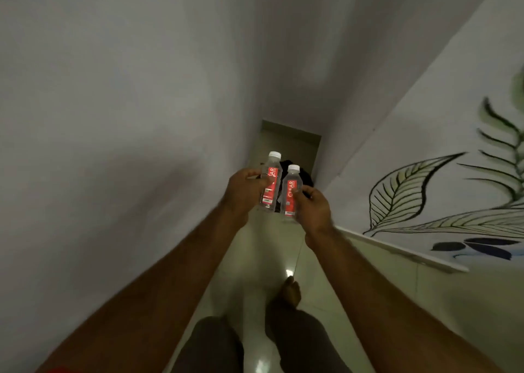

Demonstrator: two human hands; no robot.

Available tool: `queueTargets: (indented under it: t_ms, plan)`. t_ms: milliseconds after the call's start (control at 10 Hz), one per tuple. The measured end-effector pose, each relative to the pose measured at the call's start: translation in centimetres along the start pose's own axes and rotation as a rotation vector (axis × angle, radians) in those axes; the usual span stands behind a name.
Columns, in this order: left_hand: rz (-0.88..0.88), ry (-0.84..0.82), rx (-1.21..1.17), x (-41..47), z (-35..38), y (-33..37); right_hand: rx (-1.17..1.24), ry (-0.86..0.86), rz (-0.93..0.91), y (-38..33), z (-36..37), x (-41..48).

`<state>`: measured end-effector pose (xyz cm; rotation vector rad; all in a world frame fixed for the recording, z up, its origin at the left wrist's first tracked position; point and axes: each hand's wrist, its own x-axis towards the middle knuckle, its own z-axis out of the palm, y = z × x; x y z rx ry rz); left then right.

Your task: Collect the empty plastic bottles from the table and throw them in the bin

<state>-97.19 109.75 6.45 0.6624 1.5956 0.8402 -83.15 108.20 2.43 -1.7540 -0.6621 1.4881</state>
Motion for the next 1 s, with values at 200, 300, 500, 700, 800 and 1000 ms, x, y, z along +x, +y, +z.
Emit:
queueTargets:
  t_ms: [200, 300, 500, 700, 800, 1000]
  plan:
    - [-0.083, -0.029, 0.129, 22.4, 4.1, -8.4, 0.024, 0.126, 0.179, 7.7, 4.8, 20.3]
    - [-0.137, -0.079, 0.289, 32.5, 6.8, -15.0, 0.059, 0.204, 0.261, 13.0, 6.4, 29.0]
    - [-0.028, -0.098, 0.589, 43.1, 10.8, -23.2, -0.048, 0.359, 0.245, 20.4, 7.6, 39.8]
    - [0.093, -0.068, 0.747, 45.8, 13.3, -25.7, -0.139, 0.334, 0.253, 23.4, 7.1, 43.3]
    - [0.033, -0.105, 0.801, 44.6, 12.7, -25.6, -0.112, 0.306, 0.256, 23.5, 7.0, 42.0]
    - [0.029, -0.148, 0.666, 38.6, 10.5, -21.9, 0.026, 0.306, 0.176, 20.3, 7.4, 37.0]
